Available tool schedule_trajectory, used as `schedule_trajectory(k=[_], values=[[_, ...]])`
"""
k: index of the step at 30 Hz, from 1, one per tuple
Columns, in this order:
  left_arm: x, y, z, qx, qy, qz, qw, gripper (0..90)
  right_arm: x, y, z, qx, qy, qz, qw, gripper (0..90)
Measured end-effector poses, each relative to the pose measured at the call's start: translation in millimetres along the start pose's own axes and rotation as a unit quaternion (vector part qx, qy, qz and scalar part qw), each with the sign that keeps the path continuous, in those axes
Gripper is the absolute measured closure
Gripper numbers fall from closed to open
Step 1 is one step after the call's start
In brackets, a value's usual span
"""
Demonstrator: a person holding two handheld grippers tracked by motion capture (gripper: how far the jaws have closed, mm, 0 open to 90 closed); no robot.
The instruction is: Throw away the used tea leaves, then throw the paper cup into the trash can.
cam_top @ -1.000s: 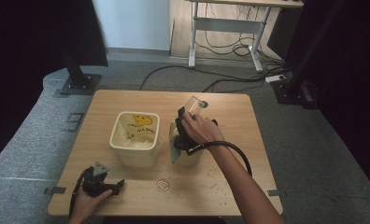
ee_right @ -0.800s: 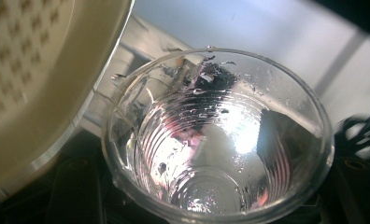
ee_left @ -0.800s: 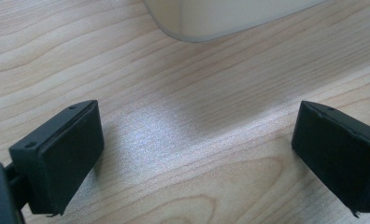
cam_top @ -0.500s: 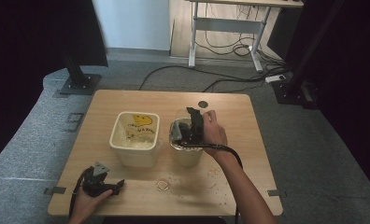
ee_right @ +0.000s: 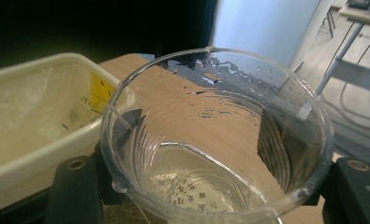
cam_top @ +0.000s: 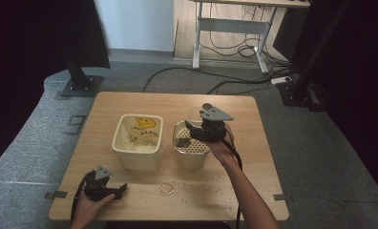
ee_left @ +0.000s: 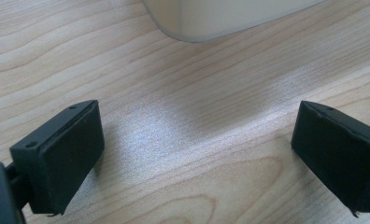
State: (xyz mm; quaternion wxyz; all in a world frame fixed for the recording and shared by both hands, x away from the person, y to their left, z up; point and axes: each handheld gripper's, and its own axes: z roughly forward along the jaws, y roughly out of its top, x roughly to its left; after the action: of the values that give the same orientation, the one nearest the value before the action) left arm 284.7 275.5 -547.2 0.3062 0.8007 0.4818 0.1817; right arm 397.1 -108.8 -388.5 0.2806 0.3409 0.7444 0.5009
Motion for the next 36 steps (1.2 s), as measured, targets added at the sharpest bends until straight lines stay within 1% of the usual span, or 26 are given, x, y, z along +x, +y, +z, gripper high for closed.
schedule_trajectory(k=[1,3,4,7,10,13,19,21,22,24,28,29,30,33,36], values=[[0.0,0.0,0.0,0.000,0.000,0.000,1.0000,2.3,0.0,0.0,0.0,0.000,0.000,0.000,1.0000,32.5],[0.0,-0.3,-0.4,0.000,-0.001,0.002,1.0000,2.5,-2.8,-1.0,-0.5,-0.005,0.007,0.020,0.9998,32.4],[-0.1,-0.3,-0.5,0.000,-0.001,0.002,1.0000,2.6,-3.9,-0.9,-1.1,-0.008,0.007,0.026,0.9996,32.4],[-0.1,-0.4,-0.5,0.000,-0.001,0.002,1.0000,2.7,-6.2,0.1,-2.4,-0.013,0.011,0.039,0.9991,32.5],[-0.1,-0.4,-0.6,0.000,-0.001,0.003,1.0000,2.7,-7.5,1.3,-3.5,-0.015,0.009,0.046,0.9988,32.5],[-0.1,-0.4,-0.6,0.000,-0.001,0.002,1.0000,2.7,-6.5,3.5,-5.3,-0.018,0.006,0.041,0.9990,32.4],[-0.1,-0.4,-0.5,0.000,-0.001,0.002,1.0000,2.7,-3.3,9.0,-5.4,-0.023,0.007,0.040,0.9989,32.3],[-0.2,-0.4,-0.5,0.000,-0.001,0.002,1.0000,2.7,1.0,15.5,-3.1,-0.031,0.014,0.044,0.9984,32.3],[-0.1,-0.4,-0.6,0.000,-0.001,0.003,1.0000,2.7,1.0,15.5,-3.1,-0.031,0.014,0.044,0.9984,32.3],[-0.1,-0.4,-0.6,0.001,-0.001,0.003,1.0000,2.7,5.3,20.0,-0.9,-0.035,0.021,0.046,0.9981,32.2],[-0.1,-0.4,-0.6,0.001,-0.001,0.003,1.0000,2.7,15.8,28.4,6.1,-0.036,0.031,0.042,0.9980,32.1],[-0.1,-0.4,-0.6,0.001,-0.001,0.002,1.0000,2.7,20.6,31.8,10.0,-0.037,0.036,0.042,0.9978,32.1],[-0.1,-0.3,-0.6,0.001,-0.001,0.003,1.0000,2.7,20.6,31.8,10.0,-0.037,0.036,0.042,0.9978,32.1],[-0.1,-0.3,-0.6,0.000,-0.001,0.003,1.0000,2.6,29.5,38.4,17.7,-0.041,0.044,0.044,0.9972,32.0],[-0.2,-0.3,-0.6,0.000,-0.002,0.003,1.0000,2.7,42.7,46.6,27.0,-0.043,0.060,0.045,0.9963,31.9]])
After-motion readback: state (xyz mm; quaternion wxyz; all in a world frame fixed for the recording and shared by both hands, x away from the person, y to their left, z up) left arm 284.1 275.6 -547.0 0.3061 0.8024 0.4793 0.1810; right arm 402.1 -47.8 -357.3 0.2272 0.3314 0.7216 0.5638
